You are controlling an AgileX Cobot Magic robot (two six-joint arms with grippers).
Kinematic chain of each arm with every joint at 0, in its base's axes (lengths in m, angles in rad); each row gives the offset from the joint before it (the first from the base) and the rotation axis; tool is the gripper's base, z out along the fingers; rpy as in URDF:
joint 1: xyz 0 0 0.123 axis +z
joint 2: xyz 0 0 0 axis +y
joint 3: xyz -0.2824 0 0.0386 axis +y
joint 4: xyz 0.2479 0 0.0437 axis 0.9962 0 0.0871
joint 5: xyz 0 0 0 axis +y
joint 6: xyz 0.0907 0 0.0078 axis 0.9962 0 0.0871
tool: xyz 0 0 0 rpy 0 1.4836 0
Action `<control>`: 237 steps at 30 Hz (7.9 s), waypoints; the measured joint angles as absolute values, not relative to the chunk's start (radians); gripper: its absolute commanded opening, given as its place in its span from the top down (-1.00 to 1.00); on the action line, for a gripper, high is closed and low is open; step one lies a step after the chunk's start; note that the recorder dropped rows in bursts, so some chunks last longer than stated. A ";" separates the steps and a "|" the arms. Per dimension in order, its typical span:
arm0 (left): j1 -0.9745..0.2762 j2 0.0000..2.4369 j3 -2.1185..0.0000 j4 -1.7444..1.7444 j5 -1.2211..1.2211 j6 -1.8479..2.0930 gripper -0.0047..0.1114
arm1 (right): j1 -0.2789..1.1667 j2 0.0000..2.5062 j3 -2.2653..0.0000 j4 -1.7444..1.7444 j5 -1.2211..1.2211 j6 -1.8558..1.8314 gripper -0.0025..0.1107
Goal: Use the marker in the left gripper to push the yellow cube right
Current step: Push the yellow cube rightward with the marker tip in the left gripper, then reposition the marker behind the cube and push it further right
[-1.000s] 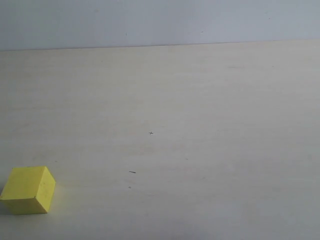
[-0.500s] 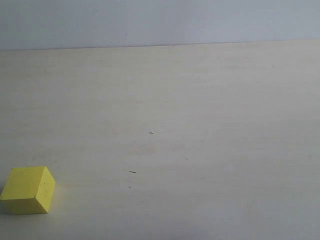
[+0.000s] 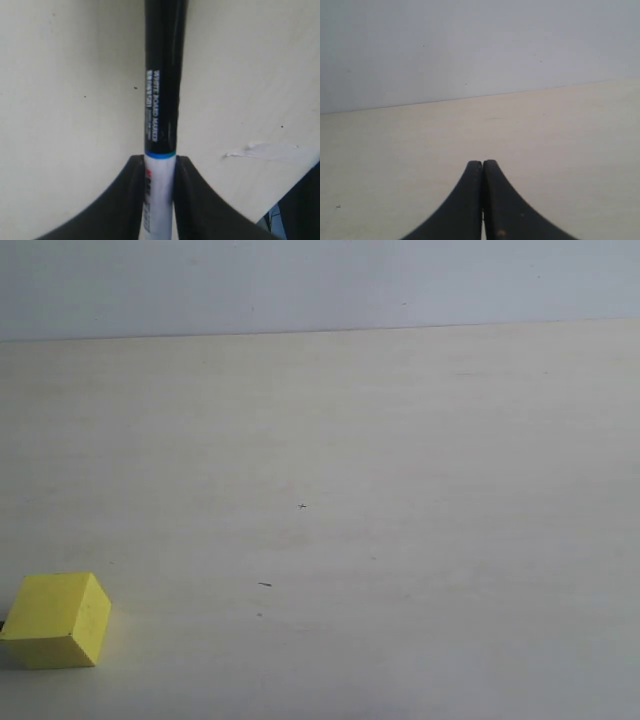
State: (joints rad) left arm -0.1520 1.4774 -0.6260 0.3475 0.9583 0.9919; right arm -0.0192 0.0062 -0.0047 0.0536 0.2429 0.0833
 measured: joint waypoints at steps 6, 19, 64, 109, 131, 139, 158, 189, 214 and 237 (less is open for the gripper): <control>-0.249 1.477 -0.683 0.241 0.984 1.057 0.92 | -0.019 0.006 -0.005 0.054 0.243 0.083 0.96; -0.212 1.477 -0.713 0.255 1.157 0.934 0.92 | -0.019 0.006 -0.005 0.054 0.243 0.083 0.96; -0.233 1.604 -0.772 0.210 1.087 0.996 0.92 | -0.019 0.006 -0.005 0.054 0.243 0.083 0.96; -0.546 1.658 -0.813 0.058 0.778 0.986 0.92 | -0.019 0.006 -0.005 0.054 0.243 0.083 0.96; -0.558 1.701 -0.875 0.079 0.762 0.936 0.92 | -0.019 0.006 -0.005 0.054 0.243 0.083 0.96; -0.648 1.701 -0.875 0.079 0.667 0.965 0.92 | -0.019 0.006 -0.005 0.054 0.243 0.083 0.96; -0.692 1.701 -0.875 0.164 0.757 0.845 0.92 | -0.019 0.006 -0.005 0.054 0.243 0.083 0.96; -0.790 1.818 -1.119 -0.005 0.968 0.860 0.92 | -0.019 0.006 -0.005 0.054 0.243 0.083 0.96; -0.739 1.814 -1.030 -0.045 1.009 0.668 0.92 | -0.019 0.006 -0.005 0.054 0.243 0.083 0.96; -0.802 1.845 -1.053 0.019 0.886 0.638 0.92 | -0.019 0.006 -0.005 0.054 0.243 0.083 0.96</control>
State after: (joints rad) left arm -0.8017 1.8450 -1.0533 0.0192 0.8862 0.6383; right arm -0.0192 0.0062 -0.0047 0.0536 0.2429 0.0833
